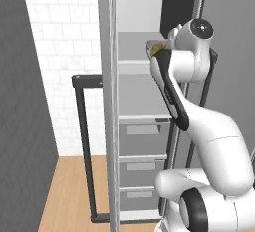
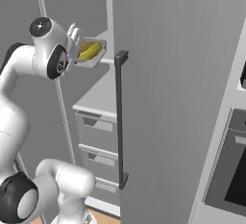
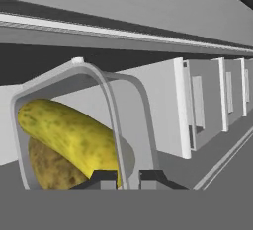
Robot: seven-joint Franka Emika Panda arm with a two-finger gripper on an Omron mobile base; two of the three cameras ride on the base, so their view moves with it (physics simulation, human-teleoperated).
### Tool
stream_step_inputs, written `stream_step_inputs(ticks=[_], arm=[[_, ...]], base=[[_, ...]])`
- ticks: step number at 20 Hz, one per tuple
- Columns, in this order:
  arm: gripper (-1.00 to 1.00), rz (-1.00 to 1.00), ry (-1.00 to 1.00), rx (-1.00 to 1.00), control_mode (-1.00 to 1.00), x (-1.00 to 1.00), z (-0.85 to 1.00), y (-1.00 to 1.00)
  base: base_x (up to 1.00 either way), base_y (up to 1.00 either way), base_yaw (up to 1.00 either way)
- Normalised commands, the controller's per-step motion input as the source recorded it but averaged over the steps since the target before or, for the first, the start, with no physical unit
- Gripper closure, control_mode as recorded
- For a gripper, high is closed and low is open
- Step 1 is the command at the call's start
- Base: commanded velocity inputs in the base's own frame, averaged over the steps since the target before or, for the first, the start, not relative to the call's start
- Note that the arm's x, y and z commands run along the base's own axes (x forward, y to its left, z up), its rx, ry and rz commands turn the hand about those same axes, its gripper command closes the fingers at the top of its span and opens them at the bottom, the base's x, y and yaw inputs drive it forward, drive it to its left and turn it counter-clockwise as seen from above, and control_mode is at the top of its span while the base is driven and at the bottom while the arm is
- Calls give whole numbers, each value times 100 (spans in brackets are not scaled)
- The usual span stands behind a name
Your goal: Take the meat container that has the fish and place it on the second highest rack of the freezer. Then take the vegetable container that has the cucumber and potato and place it on the highest rack of the freezer.
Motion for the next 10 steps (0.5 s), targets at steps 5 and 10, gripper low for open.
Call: stream_step_inputs(ticks=[5,10], arm=[[100,0,1,0,-100,73,0,-14],[100,0,1,0,-100,63,-10,-4]], base=[[0,0,0],[0,0,0]])
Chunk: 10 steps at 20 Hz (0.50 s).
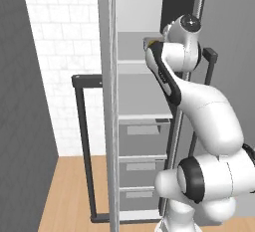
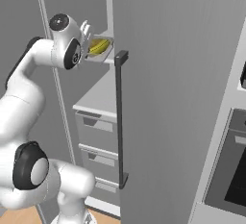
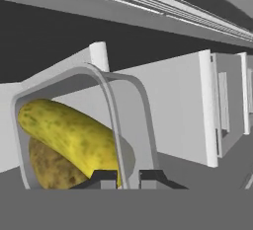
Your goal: Take the meat container that has the fish and place it on the second highest rack of the freezer. Then take the vegetable container that has the cucumber and potato and place it on the highest rack of the freezer.
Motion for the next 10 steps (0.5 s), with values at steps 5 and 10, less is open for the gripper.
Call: stream_step_inputs(ticks=[5,10], arm=[[100,0,4,0,-100,85,-2,-2],[100,-1,2,0,-100,93,-2,-7]], base=[[0,0,0],[0,0,0]])
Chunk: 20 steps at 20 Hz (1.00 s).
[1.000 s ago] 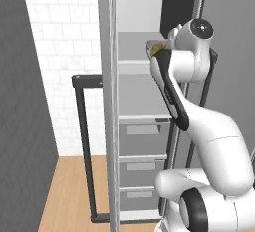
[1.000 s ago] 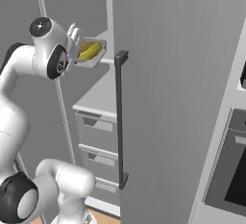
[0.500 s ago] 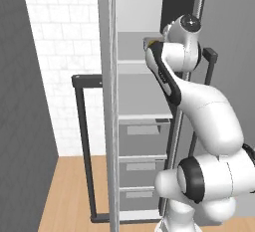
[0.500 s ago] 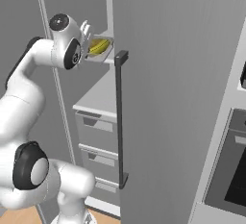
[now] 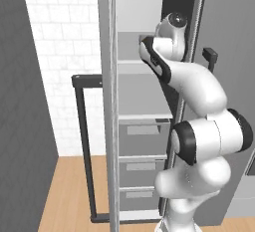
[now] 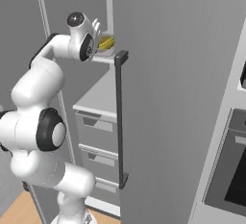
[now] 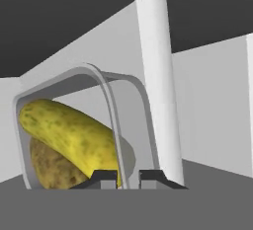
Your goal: Take the meat container that has the fish and place it on the second highest rack of the freezer. Then take the vegetable container that has the cucumber and potato and place it on the highest rack of the freezer.
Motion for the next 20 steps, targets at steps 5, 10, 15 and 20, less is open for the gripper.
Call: stream_step_inputs(ticks=[5,10,15,20], arm=[[100,-3,7,0,-100,100,-9,0],[100,-4,6,0,-100,95,-13,0],[-100,-4,3,-1,-100,68,-24,0],[-100,0,-7,-6,-100,-40,-41,-6]], base=[[0,0,0],[0,0,0],[0,0,0],[0,0,0]])
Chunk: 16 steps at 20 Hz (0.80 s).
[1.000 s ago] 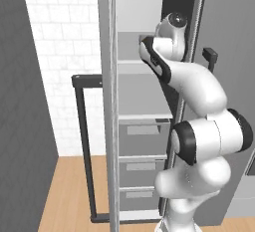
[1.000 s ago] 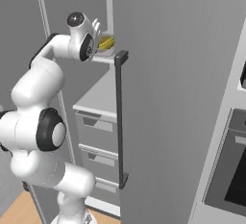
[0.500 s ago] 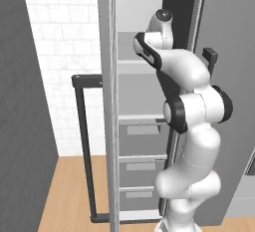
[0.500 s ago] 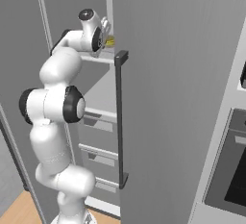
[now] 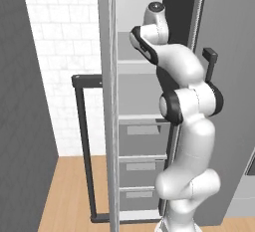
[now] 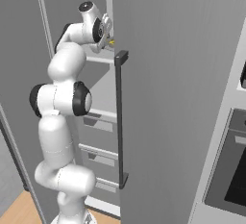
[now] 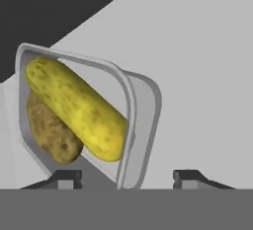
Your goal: Take the meat container that has the fish and place it on the second highest rack of the freezer. Then take the vegetable container that has the cucumber and potato and place it on the highest rack of the freezer.
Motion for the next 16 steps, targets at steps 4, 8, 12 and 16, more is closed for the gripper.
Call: stream_step_inputs(ticks=[4,8,12,16], arm=[[-100,0,-9,-7,-100,-35,-41,-9],[-100,7,-41,-8,-100,-54,-5,8],[-100,11,-44,-13,-100,-77,1,18],[-100,8,-14,-6,-100,-100,23,0]], base=[[0,0,0],[0,0,0],[0,0,0],[0,0,0]])
